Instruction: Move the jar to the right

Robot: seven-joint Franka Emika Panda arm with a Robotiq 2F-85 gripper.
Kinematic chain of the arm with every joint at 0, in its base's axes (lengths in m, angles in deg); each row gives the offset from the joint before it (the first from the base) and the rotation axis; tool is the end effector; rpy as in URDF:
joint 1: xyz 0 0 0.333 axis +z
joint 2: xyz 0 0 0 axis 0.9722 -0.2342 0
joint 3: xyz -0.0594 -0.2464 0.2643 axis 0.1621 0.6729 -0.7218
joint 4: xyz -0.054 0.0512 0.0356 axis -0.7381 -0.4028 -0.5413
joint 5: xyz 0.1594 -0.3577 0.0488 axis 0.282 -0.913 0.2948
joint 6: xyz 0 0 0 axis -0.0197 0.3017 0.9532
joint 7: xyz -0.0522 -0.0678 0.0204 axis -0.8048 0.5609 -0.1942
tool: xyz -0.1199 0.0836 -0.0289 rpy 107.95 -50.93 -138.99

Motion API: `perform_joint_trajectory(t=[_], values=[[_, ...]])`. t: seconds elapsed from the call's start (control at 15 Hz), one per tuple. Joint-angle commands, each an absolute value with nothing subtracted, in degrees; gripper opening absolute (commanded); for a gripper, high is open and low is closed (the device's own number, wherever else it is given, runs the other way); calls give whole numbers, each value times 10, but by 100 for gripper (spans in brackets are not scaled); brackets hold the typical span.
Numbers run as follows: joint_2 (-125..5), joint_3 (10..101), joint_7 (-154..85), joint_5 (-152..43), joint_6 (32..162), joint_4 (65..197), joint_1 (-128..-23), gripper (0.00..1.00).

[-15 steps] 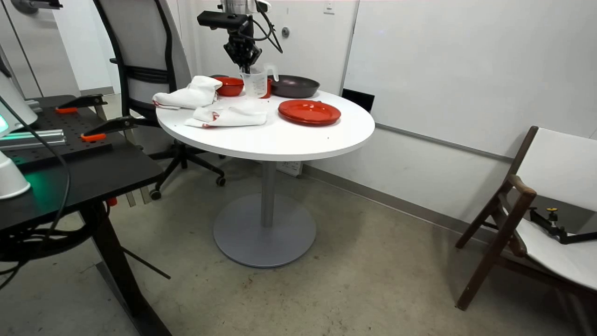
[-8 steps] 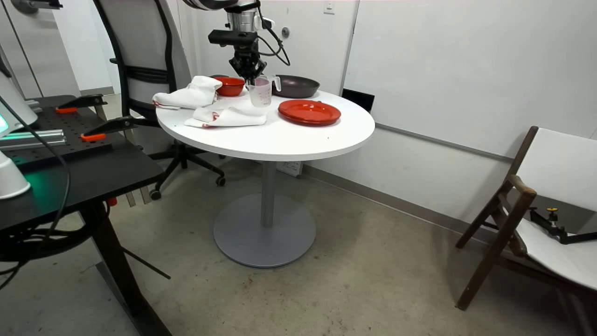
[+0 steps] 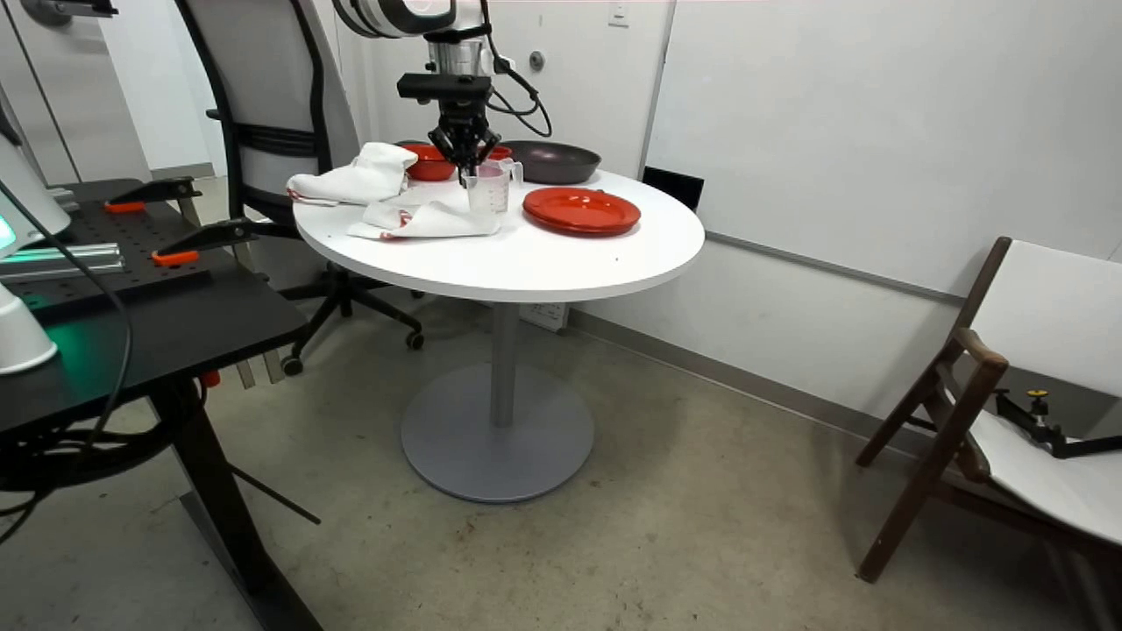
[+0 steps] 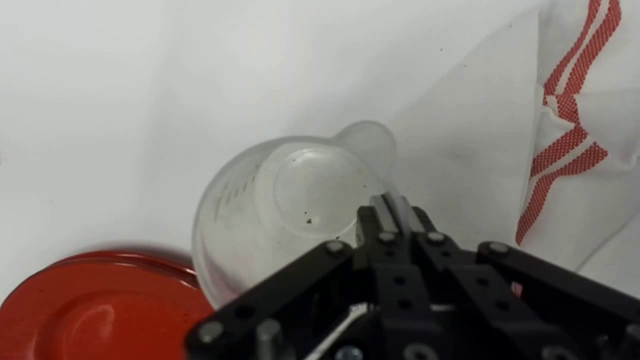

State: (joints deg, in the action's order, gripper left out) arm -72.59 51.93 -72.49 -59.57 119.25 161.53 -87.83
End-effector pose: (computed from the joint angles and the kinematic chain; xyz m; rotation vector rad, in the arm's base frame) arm 0.5918 -0.1212 0.1722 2.9486 0.7720 0.0773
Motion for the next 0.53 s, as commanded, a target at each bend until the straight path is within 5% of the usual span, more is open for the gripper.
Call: perform_joint_trajectory(t=[0.0, 0.47], values=[[-729, 525, -722, -633, 1153, 1594, -868, 1], [-733, 548, -724, -666, 1137, 1597, -878, 1]])
